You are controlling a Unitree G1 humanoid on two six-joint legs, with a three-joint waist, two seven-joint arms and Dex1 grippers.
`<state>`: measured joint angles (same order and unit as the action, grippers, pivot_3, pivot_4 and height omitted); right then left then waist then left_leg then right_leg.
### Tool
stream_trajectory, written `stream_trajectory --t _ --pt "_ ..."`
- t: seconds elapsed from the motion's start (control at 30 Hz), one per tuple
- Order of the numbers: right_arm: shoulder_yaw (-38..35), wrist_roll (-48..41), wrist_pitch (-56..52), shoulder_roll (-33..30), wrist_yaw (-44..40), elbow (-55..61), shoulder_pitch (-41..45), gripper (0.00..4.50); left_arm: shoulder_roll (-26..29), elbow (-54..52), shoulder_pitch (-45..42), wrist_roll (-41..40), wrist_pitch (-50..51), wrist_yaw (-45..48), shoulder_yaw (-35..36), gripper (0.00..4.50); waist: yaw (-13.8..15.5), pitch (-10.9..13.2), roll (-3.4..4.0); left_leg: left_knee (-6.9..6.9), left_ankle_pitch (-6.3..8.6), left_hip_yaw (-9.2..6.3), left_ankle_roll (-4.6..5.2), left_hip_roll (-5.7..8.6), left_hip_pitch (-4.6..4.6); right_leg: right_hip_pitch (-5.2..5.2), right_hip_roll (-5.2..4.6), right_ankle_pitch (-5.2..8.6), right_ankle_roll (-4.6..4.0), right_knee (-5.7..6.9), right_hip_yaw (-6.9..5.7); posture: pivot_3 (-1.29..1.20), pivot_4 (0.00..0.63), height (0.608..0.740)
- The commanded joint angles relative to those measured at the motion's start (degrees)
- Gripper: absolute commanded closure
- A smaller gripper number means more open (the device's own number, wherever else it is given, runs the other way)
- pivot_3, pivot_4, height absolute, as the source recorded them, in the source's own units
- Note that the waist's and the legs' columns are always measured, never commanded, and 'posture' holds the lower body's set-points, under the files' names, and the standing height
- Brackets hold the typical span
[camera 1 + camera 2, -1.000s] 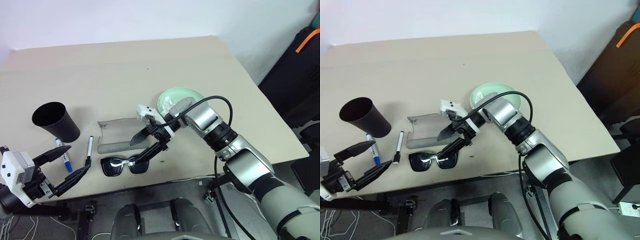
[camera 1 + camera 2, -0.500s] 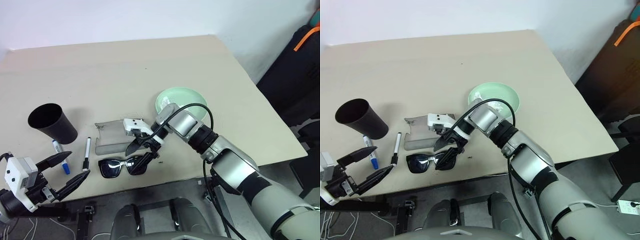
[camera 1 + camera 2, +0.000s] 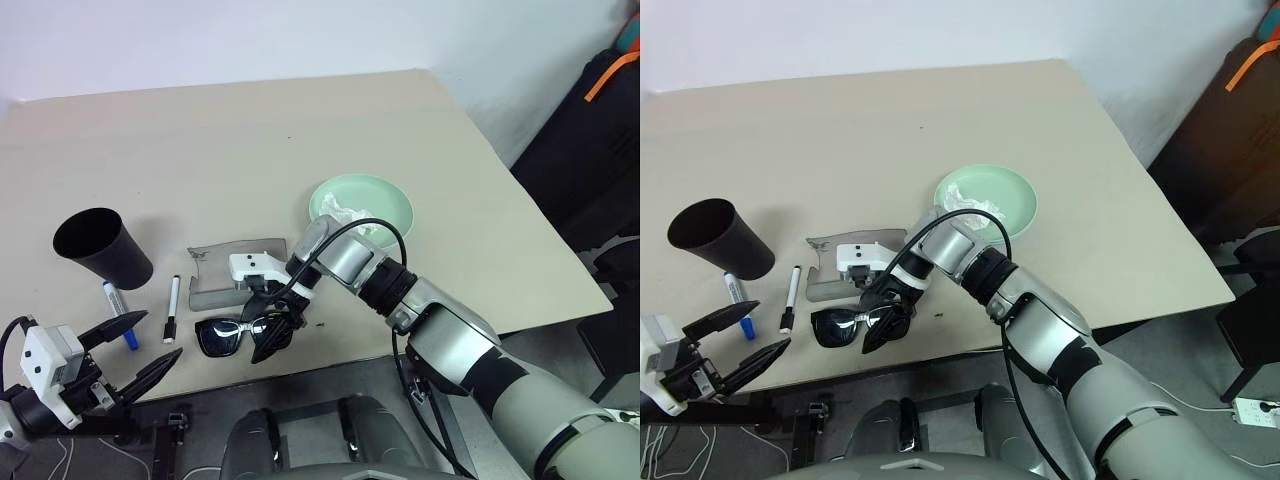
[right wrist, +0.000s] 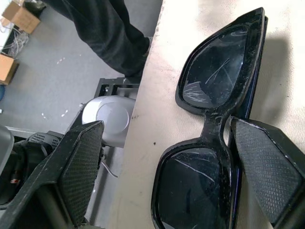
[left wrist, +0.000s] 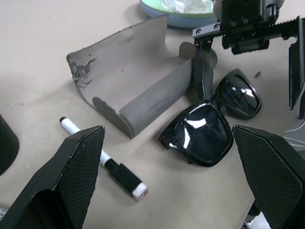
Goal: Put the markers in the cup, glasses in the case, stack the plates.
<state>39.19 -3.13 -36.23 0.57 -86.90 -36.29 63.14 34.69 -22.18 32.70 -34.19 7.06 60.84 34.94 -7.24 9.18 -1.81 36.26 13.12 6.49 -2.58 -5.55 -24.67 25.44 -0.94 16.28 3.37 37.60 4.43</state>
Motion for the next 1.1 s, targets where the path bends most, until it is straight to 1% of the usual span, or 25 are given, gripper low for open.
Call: stream_trajectory --t 0.03,0.17,0.2,0.33,0.6,0.73,0.83,0.9,0.97,1.03,1.1 --pt "-0.3 0.8 0.9 1.1 0.5 -0.2 0.6 1.26 -0.4 0.4 -0.2 0.7 -2.4 0.2 -0.2 0.0 0.0 0.0 -0.01 0.0 0.0 0.0 0.0 -0.01 0.0 0.0 -0.01 0.0 0.0 0.0 0.0 0.0 0.15 0.726" --pt "-1.3 1.1 0.7 1.8 1.1 -1.0 1.0 2.76 -0.6 0.5 0.0 1.3 -2.9 0.0 -1.2 0.0 0.0 0.0 -0.02 -0.03 0.0 0.0 0.0 -0.01 0.0 0.0 -0.03 0.0 0.0 0.0 0.0 0.0 0.15 0.726" --pt "-1.8 0.8 0.1 1.9 0.9 -0.9 1.3 3.05 -0.7 0.6 0.0 1.3 -2.9 0.0 -1.4 0.0 -0.1 0.0 -0.04 -0.04 0.0 0.0 -0.01 -0.01 0.02 0.0 -0.03 0.0 0.0 0.0 0.0 0.0 0.15 0.726" --pt "-3.5 -0.4 -1.8 1.6 0.0 0.1 2.3 4.46 -0.8 0.4 0.1 1.1 -2.8 -0.4 -1.9 0.0 -0.3 -0.1 -0.09 -0.05 0.0 -0.01 -0.04 -0.02 0.17 -0.04 -0.04 -0.02 -0.04 0.13 0.0 0.0 0.15 0.726" --pt "-8.0 -5.8 -9.3 -0.7 -3.3 6.4 5.4 4.49 -0.5 0.3 -0.6 0.1 -1.6 -0.9 -2.1 0.0 -0.2 0.0 -0.06 -0.1 0.0 -0.09 -0.06 -0.01 0.15 0.1 -0.23 -0.09 -0.22 0.13 -0.19 0.0 0.15 0.726" --pt "-12.2 -9.7 -11.0 -2.8 -4.5 8.8 7.8 4.49 -0.2 1.9 0.2 -0.3 -1.7 0.3 -0.9 0.0 -0.2 0.0 -0.07 -0.16 0.0 -0.07 -0.07 -0.01 0.08 -0.01 -0.24 0.0 -0.38 0.05 -0.2 0.0 0.15 0.726" --pt "-18.1 -11.7 -2.8 -3.1 -2.4 9.1 8.5 4.49 -0.4 2.9 0.8 -0.2 -2.1 0.6 -0.3 0.0 -0.2 0.0 -0.06 -0.19 -0.01 -0.07 -0.07 -0.01 -0.04 0.06 -0.24 0.07 -0.5 0.04 -0.27 0.0 0.15 0.726" --pt "-20.2 -11.1 -0.3 -2.2 0.5 3.7 11.2 4.49 -0.9 3.3 1.2 -0.4 -2.7 0.8 0.1 0.0 -0.2 0.0 -0.04 -0.23 -0.01 -0.06 -0.07 -0.01 -0.1 0.09 -0.24 0.08 -0.5 -0.02 -0.31 0.0 0.15 0.726" --pt "-20.8 -8.9 4.4 -1.2 3.8 -3.0 13.4 4.49 -1.1 2.6 1.5 -0.5 -2.7 0.4 0.1 0.0 -0.3 0.0 -0.05 -0.24 -0.02 -0.05 -0.07 -0.01 -0.12 0.12 -0.23 0.08 -0.5 -0.02 -0.31 0.0 0.15 0.726" --pt "-21.2 -6.3 14.5 -0.3 7.8 -8.0 13.5 4.49 -1.3 1.8 1.6 -0.6 -2.6 -0.1 0.1 0.0 -0.3 0.0 -0.07 -0.24 -0.02 -0.06 -0.07 -0.02 -0.12 0.11 -0.22 0.08 -0.5 -0.02 -0.33 0.0 0.15 0.726" --pt "-21.1 -5.0 18.4 0.5 8.1 -12.3 14.2 4.49 -1.5 1.5 1.5 -0.8 -2.5 -0.6 0.2 0.0 -0.3 0.0 -0.05 -0.22 -0.02 -0.05 -0.07 -0.02 -0.12 0.09 -0.23 0.08 -0.51 -0.03 -0.34 0.0 0.15 0.726"
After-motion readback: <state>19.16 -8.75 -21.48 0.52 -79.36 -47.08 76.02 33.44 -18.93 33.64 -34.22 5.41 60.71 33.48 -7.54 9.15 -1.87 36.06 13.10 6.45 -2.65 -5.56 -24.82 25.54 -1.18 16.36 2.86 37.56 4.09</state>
